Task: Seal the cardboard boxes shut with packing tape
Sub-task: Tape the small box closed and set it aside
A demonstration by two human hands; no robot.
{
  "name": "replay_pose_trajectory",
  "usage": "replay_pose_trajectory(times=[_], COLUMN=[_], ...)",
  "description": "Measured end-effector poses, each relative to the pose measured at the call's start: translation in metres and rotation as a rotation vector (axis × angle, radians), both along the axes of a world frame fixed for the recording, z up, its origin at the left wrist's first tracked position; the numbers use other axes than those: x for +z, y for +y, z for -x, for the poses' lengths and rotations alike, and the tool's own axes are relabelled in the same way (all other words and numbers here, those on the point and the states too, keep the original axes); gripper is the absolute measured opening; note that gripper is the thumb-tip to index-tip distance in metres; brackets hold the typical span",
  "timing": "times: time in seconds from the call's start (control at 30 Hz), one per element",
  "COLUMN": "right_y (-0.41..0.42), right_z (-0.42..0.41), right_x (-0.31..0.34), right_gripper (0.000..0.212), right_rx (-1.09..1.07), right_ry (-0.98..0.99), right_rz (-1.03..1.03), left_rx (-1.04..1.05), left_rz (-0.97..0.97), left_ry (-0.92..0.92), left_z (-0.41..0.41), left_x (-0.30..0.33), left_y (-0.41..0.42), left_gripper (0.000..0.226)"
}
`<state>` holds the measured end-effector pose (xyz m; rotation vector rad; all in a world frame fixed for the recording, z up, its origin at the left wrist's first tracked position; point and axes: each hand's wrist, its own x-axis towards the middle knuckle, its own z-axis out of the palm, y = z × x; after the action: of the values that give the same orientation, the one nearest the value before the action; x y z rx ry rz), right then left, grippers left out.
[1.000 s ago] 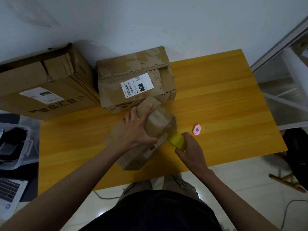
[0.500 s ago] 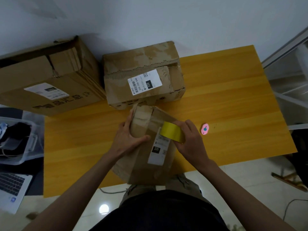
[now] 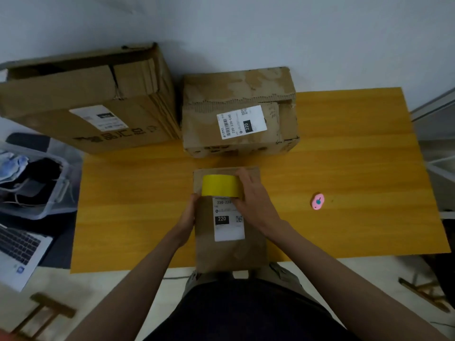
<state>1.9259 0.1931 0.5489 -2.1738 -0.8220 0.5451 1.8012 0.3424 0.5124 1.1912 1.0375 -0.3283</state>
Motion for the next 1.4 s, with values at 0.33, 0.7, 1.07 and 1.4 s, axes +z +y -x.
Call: replay_pose_trajectory(times=[0.33,0.7,1.07,1.4], right_y=[-0.003,-0.004,-0.013,-0.025], right_z=[-0.002,-0.017,-0.019,-0.038], right_x=[-0.003,0.001,0.003,0.004], right_gripper=[0.044,0.033,0.038,0.040], right_rx=[0.078,0.182,0.168,0.141], right_ry=[-0.128,-0.117,-0.192,-0.299], right_rz=[0.120,0.109,0.057,-0.015], left_rx=[0.067,0.058,0.088,0.150], left_rz=[-0.001,-0.013,-0.040,-0.025], left_ry=[-0.018,0.126,0.128,0.125], left_z=[-0.020,-0.053,-0.046,-0.049], left_x=[0.001,-0.010,-0.017,-0.016], left_y=[0.017,0.032,0.027,0.022], left_gripper=[0.093,0.086,0.102,0.060])
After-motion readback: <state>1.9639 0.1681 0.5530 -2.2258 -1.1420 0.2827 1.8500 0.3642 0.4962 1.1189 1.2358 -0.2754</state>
